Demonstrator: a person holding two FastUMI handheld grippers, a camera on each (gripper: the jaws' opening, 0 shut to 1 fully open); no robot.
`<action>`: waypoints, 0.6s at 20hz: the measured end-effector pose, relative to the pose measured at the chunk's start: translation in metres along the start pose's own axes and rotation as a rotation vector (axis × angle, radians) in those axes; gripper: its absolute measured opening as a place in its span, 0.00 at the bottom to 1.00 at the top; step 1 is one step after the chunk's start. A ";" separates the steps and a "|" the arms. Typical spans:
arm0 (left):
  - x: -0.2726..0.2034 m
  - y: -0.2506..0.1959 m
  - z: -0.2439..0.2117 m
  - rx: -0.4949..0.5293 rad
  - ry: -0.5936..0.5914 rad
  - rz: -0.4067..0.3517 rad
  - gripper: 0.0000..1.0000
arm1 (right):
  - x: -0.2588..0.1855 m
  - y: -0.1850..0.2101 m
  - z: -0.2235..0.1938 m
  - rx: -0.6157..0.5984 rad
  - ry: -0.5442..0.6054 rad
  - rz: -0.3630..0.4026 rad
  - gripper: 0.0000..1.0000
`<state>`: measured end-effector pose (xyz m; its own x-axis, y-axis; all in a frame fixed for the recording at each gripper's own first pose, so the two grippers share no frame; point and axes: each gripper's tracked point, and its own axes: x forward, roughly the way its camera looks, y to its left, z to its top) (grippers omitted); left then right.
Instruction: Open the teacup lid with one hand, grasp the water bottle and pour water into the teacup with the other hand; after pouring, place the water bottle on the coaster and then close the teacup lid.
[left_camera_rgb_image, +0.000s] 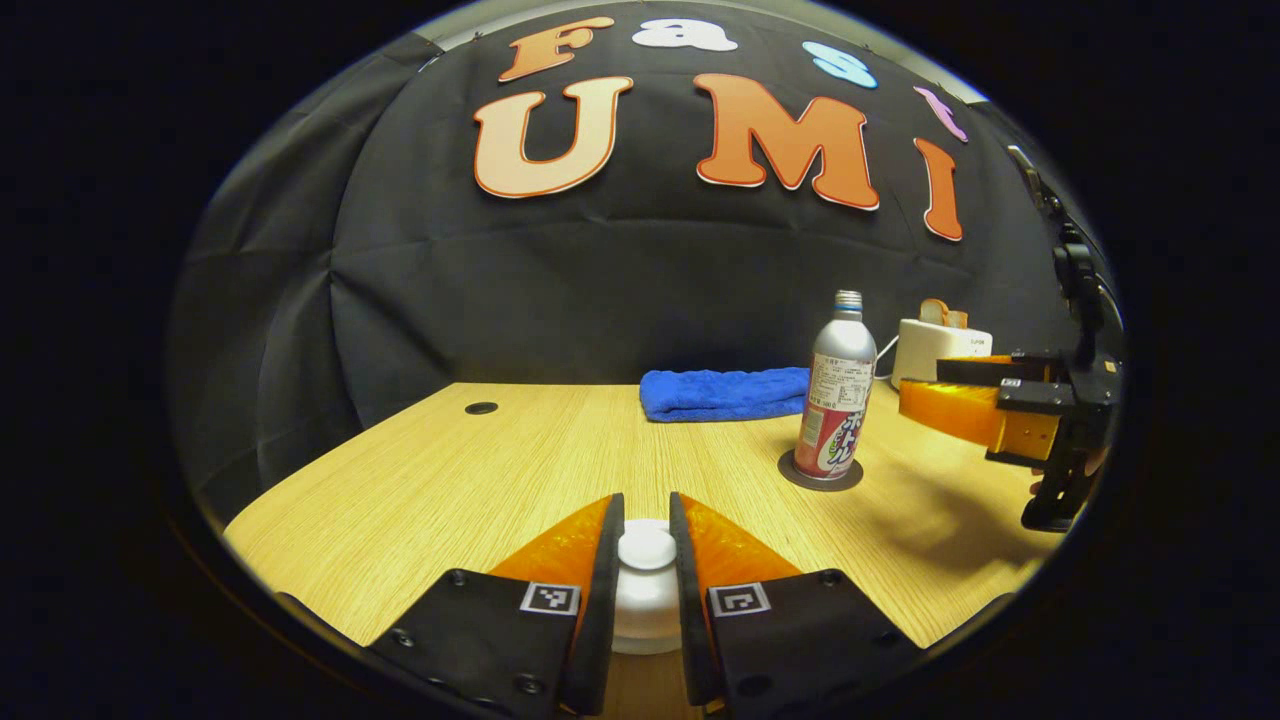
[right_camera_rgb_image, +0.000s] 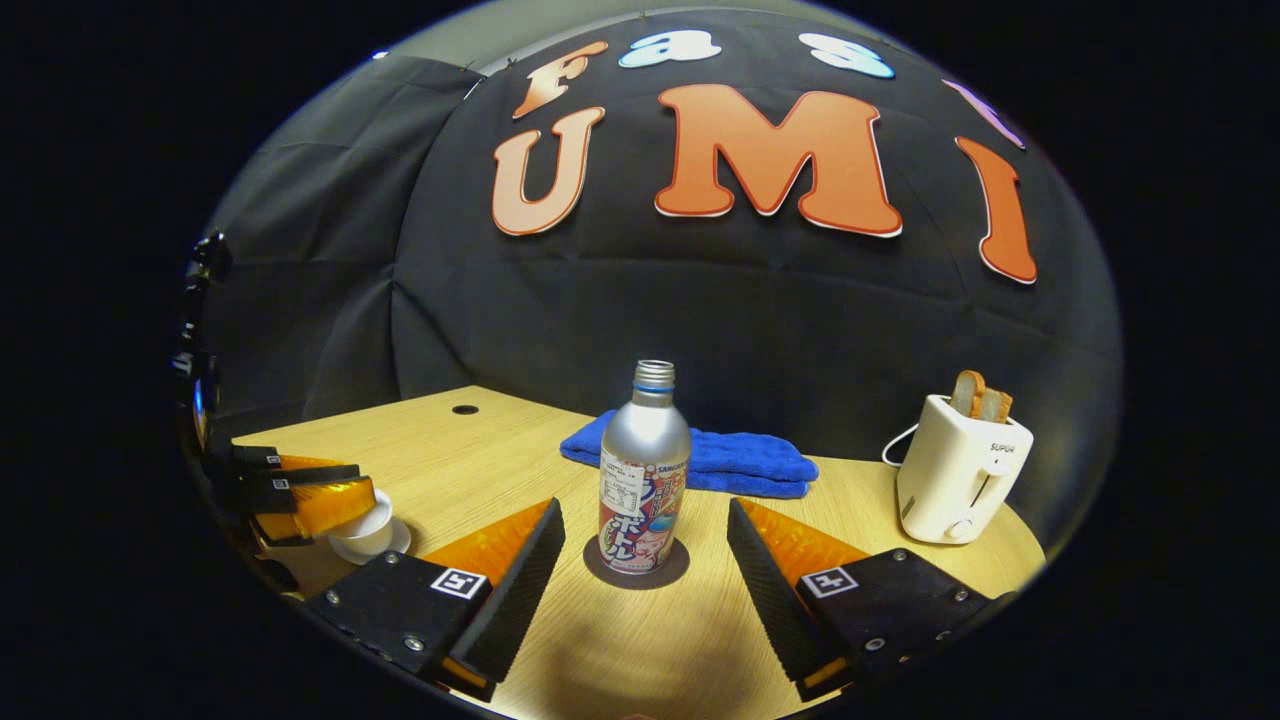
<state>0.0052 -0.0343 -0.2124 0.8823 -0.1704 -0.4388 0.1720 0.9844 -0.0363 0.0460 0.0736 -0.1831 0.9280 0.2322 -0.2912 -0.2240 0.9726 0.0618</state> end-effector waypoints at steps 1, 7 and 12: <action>0.000 0.000 0.002 -0.002 -0.004 0.000 0.32 | -0.004 -0.001 0.000 0.004 -0.003 -0.002 0.98; -0.013 -0.001 0.030 0.025 -0.074 0.024 0.63 | -0.023 -0.011 0.012 -0.003 -0.051 -0.021 0.99; -0.034 -0.009 0.081 0.033 -0.192 0.041 0.86 | -0.045 -0.014 0.031 -0.029 -0.112 -0.037 0.98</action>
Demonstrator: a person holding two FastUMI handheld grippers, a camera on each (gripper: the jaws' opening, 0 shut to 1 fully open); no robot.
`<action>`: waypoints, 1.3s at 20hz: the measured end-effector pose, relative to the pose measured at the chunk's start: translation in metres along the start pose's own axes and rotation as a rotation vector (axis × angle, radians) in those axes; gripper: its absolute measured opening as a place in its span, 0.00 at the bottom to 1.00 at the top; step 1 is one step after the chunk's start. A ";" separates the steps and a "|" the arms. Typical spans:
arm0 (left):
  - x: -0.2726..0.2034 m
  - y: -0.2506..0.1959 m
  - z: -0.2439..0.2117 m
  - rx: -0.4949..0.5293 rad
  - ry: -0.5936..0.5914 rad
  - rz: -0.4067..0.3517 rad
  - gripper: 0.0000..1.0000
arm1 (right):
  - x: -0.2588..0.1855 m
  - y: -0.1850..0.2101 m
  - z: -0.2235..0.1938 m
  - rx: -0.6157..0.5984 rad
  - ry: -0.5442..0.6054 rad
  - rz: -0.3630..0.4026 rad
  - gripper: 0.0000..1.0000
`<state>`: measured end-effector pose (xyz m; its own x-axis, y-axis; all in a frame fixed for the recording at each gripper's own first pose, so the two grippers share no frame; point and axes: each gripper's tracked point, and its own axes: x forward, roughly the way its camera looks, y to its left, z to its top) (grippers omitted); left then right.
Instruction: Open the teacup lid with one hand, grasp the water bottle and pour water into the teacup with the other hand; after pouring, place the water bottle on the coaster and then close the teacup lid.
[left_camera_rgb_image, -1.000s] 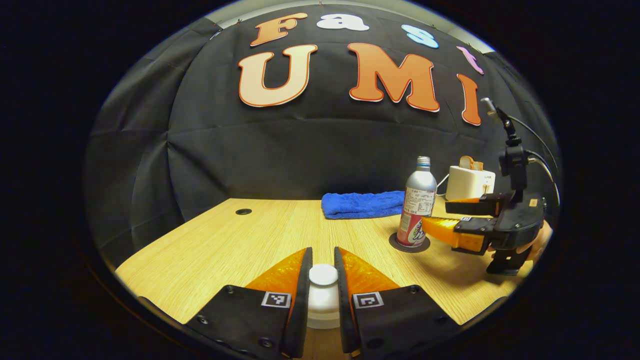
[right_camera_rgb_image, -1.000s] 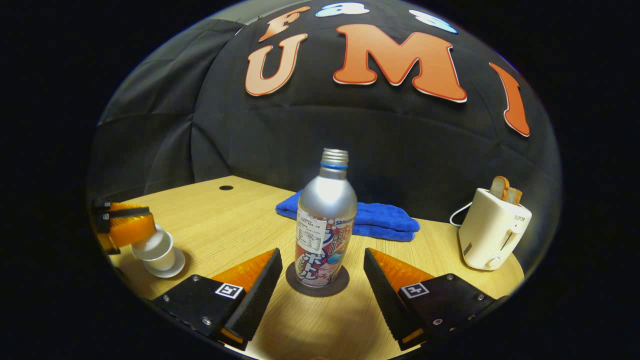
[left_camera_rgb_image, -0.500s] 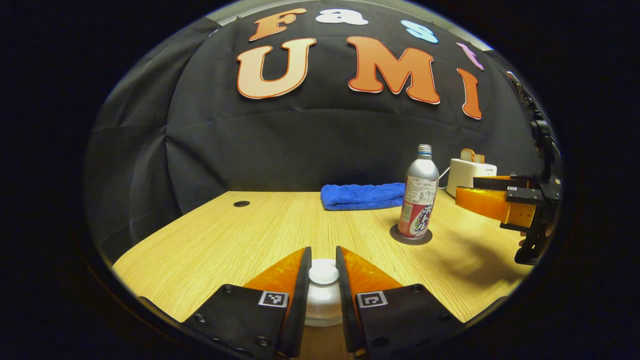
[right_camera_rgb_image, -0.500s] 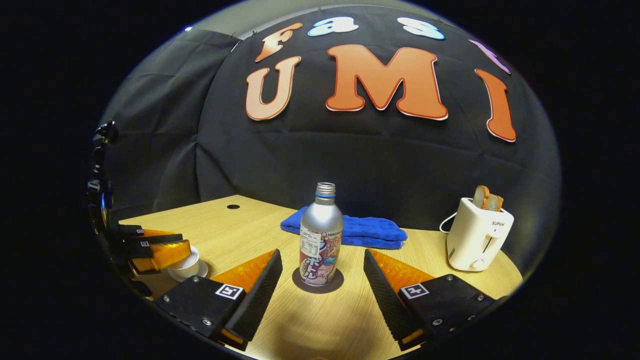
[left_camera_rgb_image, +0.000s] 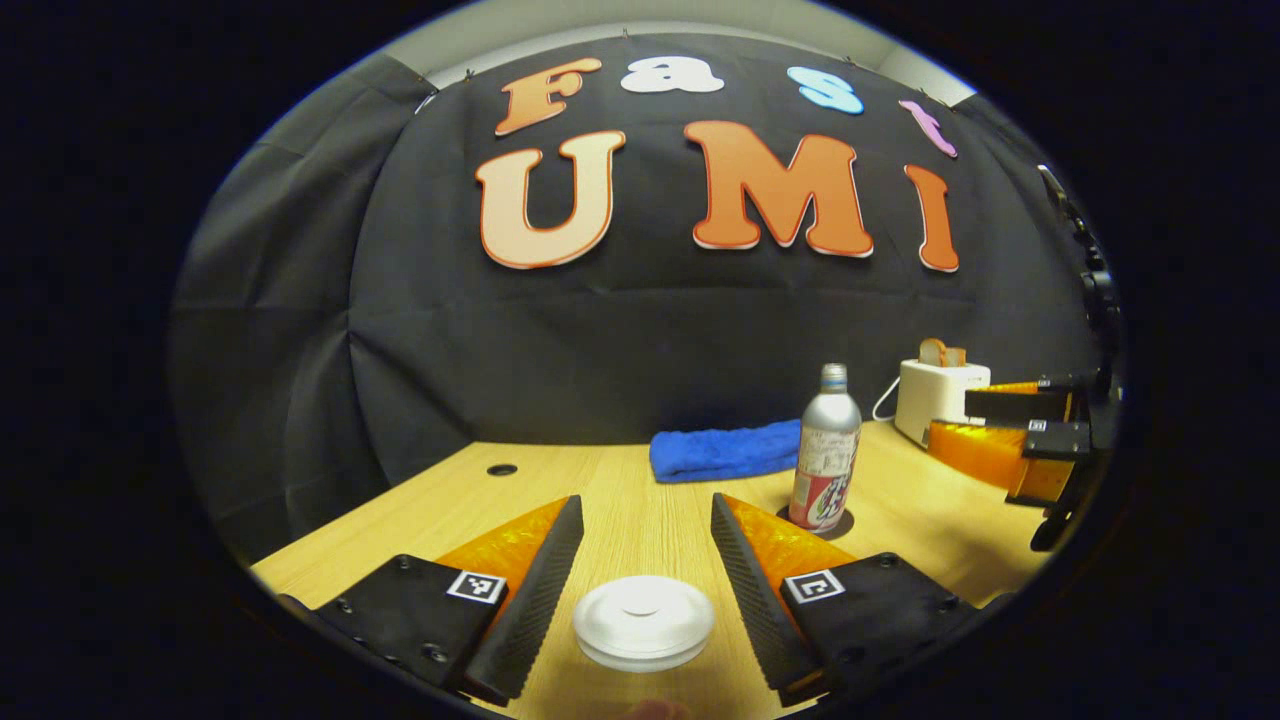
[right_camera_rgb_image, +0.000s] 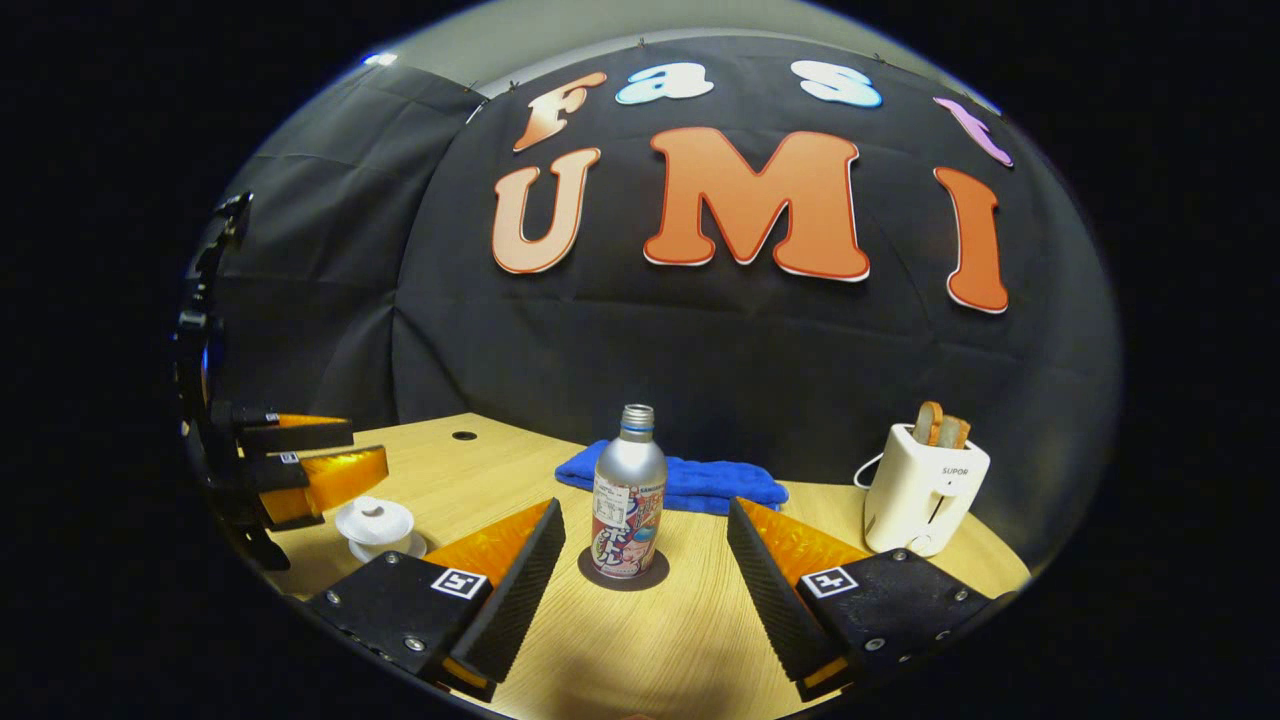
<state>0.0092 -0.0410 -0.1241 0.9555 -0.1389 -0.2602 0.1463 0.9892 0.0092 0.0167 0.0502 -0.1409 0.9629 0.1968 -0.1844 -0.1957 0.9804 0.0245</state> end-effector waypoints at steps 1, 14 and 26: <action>-0.003 -0.003 0.012 -0.001 -0.022 -0.001 0.89 | -0.005 0.000 0.005 -0.004 -0.016 -0.002 0.98; -0.048 -0.018 0.092 -0.025 -0.185 0.018 0.98 | -0.068 -0.040 0.041 0.055 -0.126 -0.106 0.99; -0.050 -0.035 0.096 -0.050 -0.194 -0.063 1.00 | -0.090 -0.058 0.050 0.050 -0.138 -0.182 0.98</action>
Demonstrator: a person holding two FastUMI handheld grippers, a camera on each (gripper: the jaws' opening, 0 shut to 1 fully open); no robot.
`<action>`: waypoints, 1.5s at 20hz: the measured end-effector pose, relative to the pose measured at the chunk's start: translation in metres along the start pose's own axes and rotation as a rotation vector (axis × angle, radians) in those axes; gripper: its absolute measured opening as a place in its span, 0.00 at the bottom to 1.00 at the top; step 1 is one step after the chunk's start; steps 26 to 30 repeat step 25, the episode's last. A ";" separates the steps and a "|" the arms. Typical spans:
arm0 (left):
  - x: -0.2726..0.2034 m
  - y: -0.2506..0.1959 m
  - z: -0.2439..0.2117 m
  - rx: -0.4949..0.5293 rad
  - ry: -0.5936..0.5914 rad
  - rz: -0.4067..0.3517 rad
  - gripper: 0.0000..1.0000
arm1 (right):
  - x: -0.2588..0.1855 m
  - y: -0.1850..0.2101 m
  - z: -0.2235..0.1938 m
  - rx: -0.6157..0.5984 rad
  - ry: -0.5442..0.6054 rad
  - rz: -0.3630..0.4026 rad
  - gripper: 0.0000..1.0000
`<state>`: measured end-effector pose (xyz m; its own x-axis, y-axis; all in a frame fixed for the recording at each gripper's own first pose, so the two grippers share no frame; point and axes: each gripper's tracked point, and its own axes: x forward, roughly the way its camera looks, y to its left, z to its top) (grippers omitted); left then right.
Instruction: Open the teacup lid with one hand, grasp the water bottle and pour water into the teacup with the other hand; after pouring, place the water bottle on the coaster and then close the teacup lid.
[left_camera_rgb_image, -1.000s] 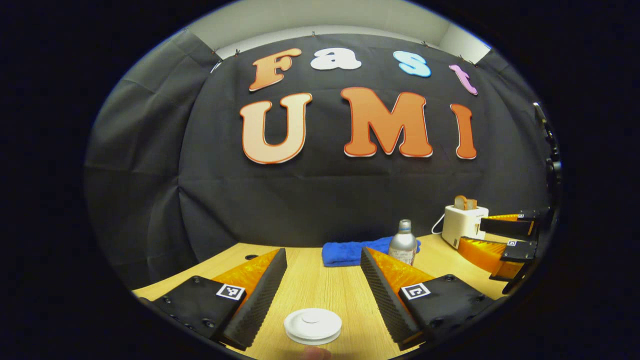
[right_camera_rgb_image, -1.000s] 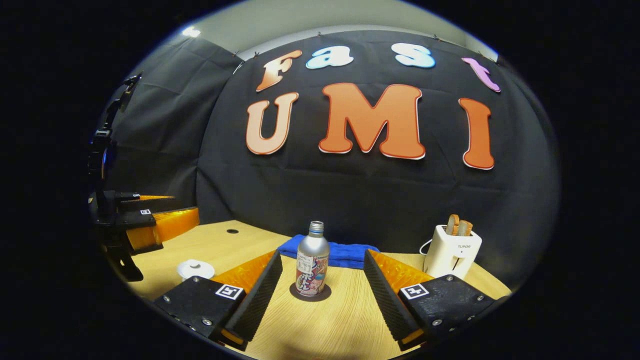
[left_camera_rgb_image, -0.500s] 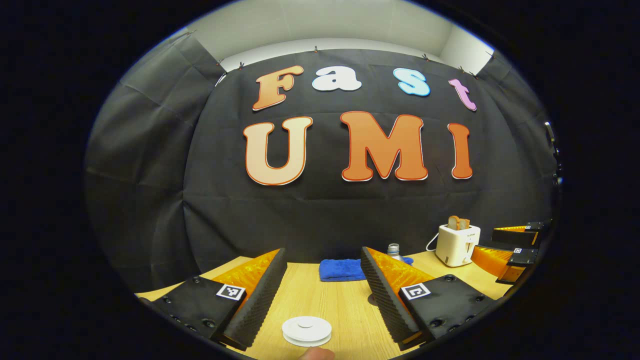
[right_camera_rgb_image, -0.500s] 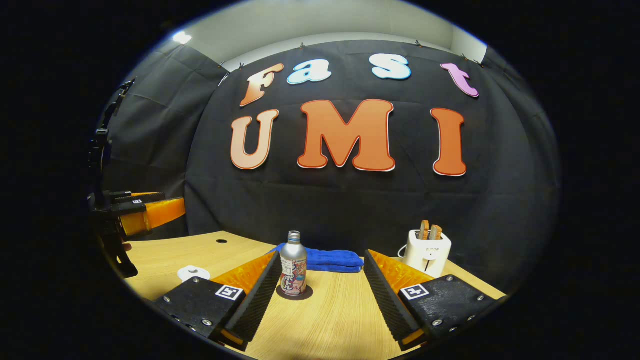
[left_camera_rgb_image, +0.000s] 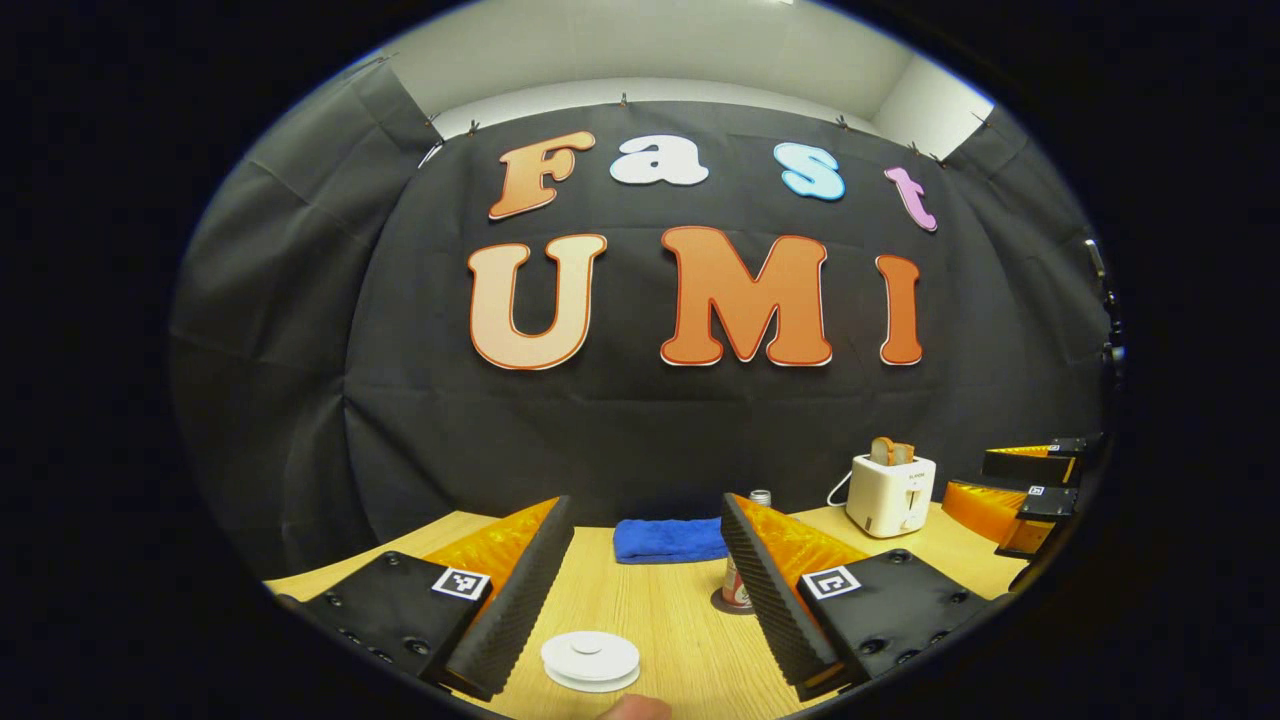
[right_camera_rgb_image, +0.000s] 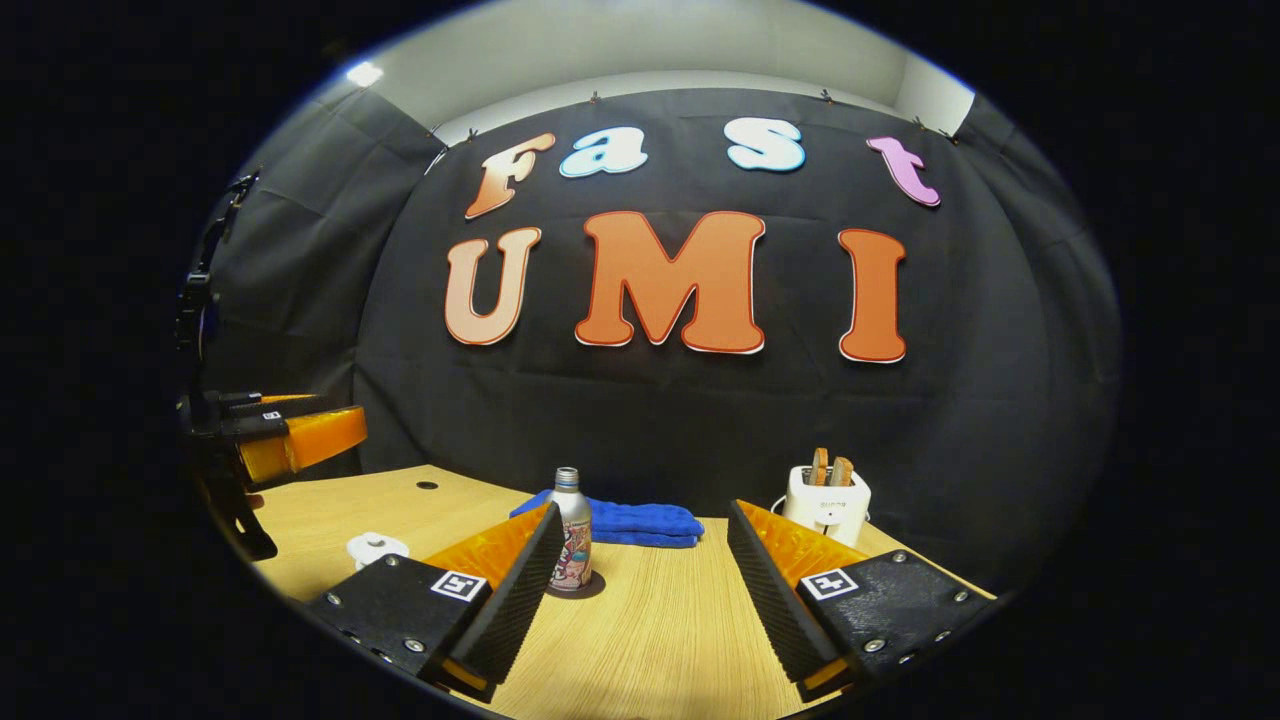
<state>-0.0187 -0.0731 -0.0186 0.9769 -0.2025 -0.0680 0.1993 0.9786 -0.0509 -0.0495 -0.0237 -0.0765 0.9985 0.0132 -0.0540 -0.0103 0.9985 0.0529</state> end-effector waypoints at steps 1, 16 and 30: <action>0.002 0.000 0.001 0.005 -0.004 0.001 1.00 | -0.001 -0.001 0.002 0.003 -0.004 -0.003 0.98; 0.002 0.023 0.011 0.005 -0.057 0.096 0.98 | 0.006 -0.008 0.012 0.015 -0.043 -0.014 0.98; -0.007 0.025 0.023 -0.014 -0.102 0.108 0.98 | 0.005 -0.003 0.017 0.007 -0.051 0.002 0.98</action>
